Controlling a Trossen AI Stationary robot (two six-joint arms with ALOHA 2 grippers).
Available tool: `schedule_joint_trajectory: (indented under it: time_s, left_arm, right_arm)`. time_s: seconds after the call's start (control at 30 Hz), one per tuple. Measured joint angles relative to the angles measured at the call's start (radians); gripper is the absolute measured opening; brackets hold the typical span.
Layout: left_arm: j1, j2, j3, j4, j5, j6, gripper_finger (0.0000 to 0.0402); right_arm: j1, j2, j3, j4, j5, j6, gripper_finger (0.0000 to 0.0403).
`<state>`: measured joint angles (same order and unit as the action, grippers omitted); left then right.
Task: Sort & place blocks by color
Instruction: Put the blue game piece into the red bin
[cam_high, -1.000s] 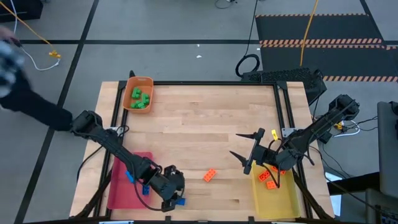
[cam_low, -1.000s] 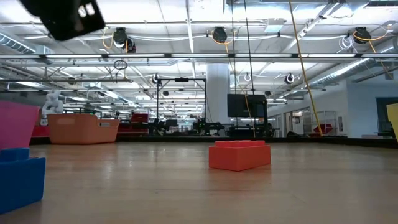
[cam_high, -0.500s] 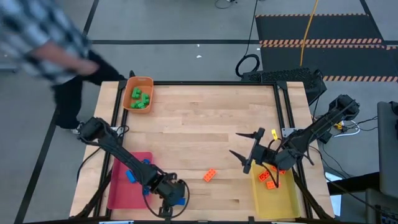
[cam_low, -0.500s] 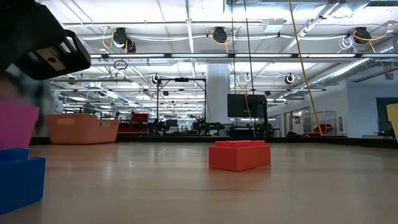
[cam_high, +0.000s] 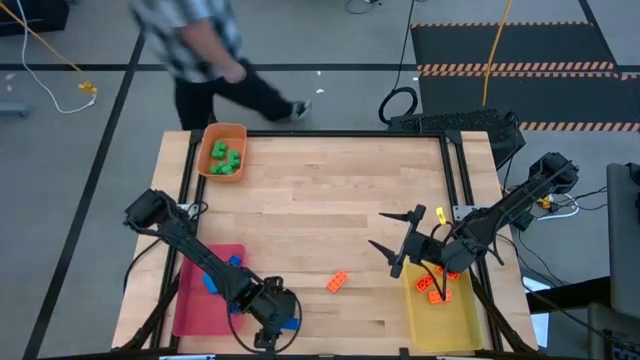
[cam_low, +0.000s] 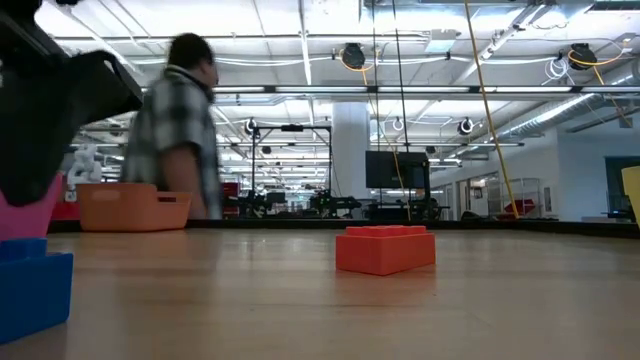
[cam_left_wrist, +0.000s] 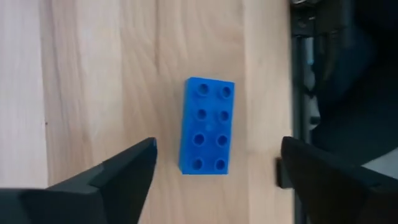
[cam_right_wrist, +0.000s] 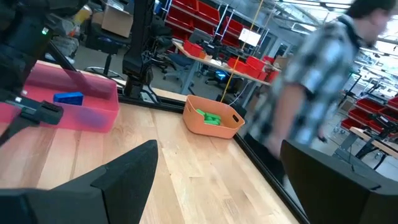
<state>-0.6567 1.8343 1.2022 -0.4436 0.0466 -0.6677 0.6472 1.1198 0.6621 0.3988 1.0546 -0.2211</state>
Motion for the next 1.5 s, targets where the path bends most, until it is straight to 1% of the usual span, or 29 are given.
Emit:
schedule_joint_trajectory:
  time_s: [0.1,0.2,0.3,0.43,0.57,0.67,0.9,1.07,1.17,1.23,1.37,1.5]
  left_arm:
    - [-0.002,0.020,0.000,0.002,-0.018,-0.007,0.0364]
    - [-0.005,0.056,0.000,0.026,-0.022,-0.007,0.0371]
    - [-0.007,0.090,0.000,0.060,-0.022,-0.003,0.0366]
    - [-0.007,0.116,0.003,0.059,-0.036,-0.003,0.0348]
    - [-0.009,0.130,0.005,0.050,-0.083,-0.007,0.0314]
    - [-0.009,0.132,0.005,0.043,-0.102,-0.007,0.0274]
    - [-0.008,0.134,0.004,0.006,-0.136,0.006,0.0140]
    - [0.006,0.111,0.000,-0.015,-0.134,0.010,0.0138]
    - [0.032,0.064,0.010,-0.127,-0.148,-0.015,0.0138]
    - [0.051,0.023,0.047,-0.210,-0.164,-0.032,0.0138]
    - [0.068,-0.063,0.111,-0.486,-0.197,-0.070,0.0138]
    - [0.060,-0.153,0.148,-0.644,-0.209,-0.118,0.0138]
  right_arm:
    - [0.000,0.000,0.000,0.000,0.000,0.000,0.0336]
    - [-0.001,0.000,0.000,0.000,0.000,0.000,0.0336]
    - [0.000,0.000,0.000,0.000,0.000,0.000,0.0336]
    - [-0.006,0.000,0.000,-0.005,0.000,0.000,0.0336]
    - [-0.016,0.000,0.000,-0.033,0.000,0.025,0.0336]
    - [-0.022,0.000,0.000,-0.046,0.000,0.036,0.0336]
    - [-0.025,0.000,0.000,-0.046,0.000,0.045,0.0336]
    - [-0.024,0.000,0.000,-0.046,0.000,0.045,0.0336]
    - [-0.024,0.000,0.000,-0.046,0.000,0.045,0.0336]
    - [-0.024,0.000,0.000,-0.045,0.000,0.045,0.0336]
    - [-0.024,0.000,0.000,-0.048,0.000,0.045,0.0336]
    - [-0.024,0.000,0.000,-0.052,0.000,0.045,0.0336]
